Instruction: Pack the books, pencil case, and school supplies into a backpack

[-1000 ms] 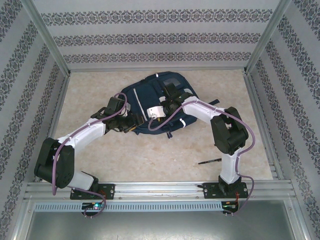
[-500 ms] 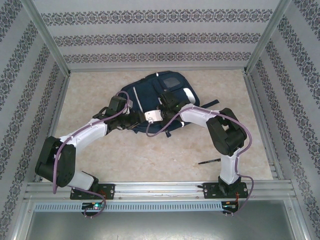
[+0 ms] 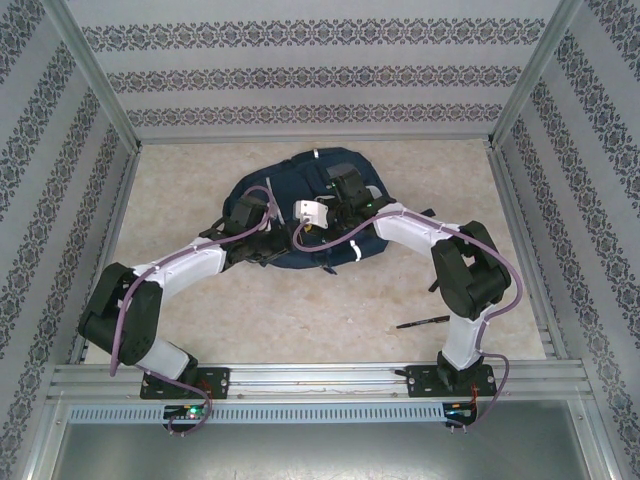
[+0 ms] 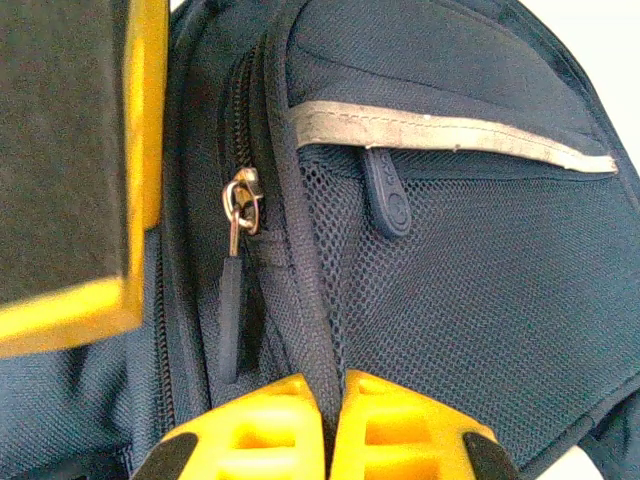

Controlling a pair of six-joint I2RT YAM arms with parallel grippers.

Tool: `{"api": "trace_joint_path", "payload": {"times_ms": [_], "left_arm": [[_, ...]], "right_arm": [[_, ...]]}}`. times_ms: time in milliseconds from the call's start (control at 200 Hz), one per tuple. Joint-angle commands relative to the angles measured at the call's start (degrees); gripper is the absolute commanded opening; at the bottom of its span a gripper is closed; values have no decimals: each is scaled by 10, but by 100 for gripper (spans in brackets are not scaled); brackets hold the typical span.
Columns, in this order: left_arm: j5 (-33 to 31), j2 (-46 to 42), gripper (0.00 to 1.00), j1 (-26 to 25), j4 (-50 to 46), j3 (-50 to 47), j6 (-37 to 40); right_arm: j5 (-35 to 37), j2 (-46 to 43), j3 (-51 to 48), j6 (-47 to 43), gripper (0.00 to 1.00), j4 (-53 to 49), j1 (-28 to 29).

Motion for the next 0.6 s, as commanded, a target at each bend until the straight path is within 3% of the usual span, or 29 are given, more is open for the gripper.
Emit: {"api": "trace_joint_path", "payload": {"times_ms": [0,210,390,595], "left_arm": [[-52,4,49,-3,33,17,-15],[-84,-11,51,-4,37,6,-47],[-187,-69,54,-3,-51,2,-87],[-188,-71,56,-5,-73,16,-90]], "right_arm": [[-98,-14,-7,46,0,55,16],[-111,-13,-12,64,0,61,24],[-119,-12,-18,78,0,64,23],[-123,-3,-12,87,0,64,26]]}}
